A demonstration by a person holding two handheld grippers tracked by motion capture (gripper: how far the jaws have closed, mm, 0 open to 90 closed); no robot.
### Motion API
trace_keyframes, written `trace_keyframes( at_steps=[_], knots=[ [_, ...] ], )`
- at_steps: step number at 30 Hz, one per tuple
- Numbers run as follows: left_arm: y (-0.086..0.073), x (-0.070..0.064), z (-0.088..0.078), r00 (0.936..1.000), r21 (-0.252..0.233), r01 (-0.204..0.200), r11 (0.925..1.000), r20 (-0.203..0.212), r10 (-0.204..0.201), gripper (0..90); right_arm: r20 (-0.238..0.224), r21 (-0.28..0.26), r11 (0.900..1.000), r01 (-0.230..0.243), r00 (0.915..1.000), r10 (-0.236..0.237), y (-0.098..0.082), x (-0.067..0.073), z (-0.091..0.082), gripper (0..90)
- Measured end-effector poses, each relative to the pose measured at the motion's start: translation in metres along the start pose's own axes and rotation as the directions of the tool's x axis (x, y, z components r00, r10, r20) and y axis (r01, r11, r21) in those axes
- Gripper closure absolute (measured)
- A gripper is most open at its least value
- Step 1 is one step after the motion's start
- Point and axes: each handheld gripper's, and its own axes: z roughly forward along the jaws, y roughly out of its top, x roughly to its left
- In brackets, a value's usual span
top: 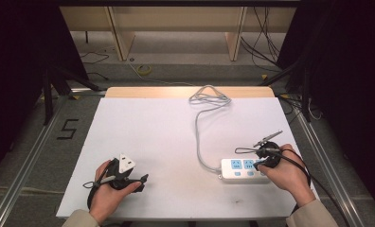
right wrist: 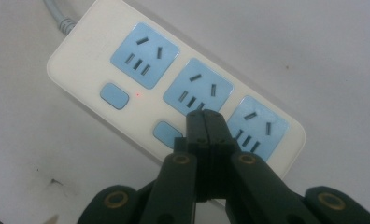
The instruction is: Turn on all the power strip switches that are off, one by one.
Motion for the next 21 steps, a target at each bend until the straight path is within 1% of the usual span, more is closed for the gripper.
trace_keyframes(
  at_steps=[10,21],
  knots=[
    [0.0000,0.0002,0.0004,1.0000,0.001,-0.003,1.0000,0.000,0.003,19.0,0.009,0.001,1.000,-0.016,0.9998,0.016,-0.0013,-0.0027,-0.0006,90.0],
    [0.0000,0.0002,0.0004,1.0000,0.001,-0.003,1.0000,0.000,0.003,19.0,0.016,0.007,1.000,-0.023,0.9996,0.023,-0.0023,-0.0051,0.0000,90.0]
  ],
)
